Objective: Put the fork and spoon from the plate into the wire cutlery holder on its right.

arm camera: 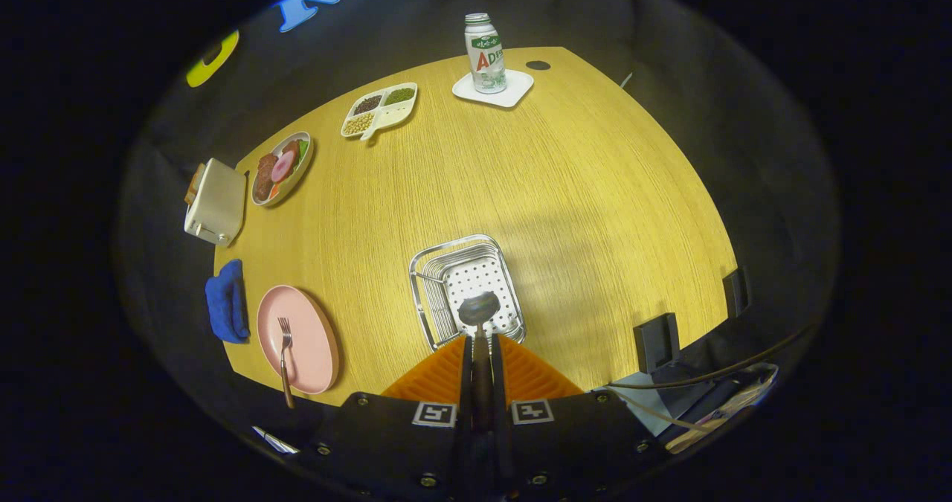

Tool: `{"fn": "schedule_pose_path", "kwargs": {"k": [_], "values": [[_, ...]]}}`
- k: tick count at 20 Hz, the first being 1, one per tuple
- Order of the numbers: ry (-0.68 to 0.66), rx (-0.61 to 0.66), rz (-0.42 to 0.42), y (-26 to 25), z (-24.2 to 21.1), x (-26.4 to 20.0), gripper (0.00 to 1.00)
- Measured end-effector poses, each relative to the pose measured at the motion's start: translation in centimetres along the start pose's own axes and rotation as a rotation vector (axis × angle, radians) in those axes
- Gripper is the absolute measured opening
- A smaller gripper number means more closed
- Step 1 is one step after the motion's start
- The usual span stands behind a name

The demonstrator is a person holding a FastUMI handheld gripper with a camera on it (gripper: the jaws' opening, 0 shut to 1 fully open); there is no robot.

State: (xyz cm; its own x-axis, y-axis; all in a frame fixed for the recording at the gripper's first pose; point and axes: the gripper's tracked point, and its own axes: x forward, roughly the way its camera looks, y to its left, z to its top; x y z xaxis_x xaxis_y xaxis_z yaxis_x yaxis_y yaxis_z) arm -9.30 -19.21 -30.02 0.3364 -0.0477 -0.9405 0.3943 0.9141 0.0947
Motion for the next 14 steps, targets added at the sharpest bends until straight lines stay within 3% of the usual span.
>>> {"fn": "schedule_pose_path", "kwargs": {"k": [14], "values": [[-0.192, 0.007, 0.035, 2.0, 3.6, -4.3, 0.13]]}}
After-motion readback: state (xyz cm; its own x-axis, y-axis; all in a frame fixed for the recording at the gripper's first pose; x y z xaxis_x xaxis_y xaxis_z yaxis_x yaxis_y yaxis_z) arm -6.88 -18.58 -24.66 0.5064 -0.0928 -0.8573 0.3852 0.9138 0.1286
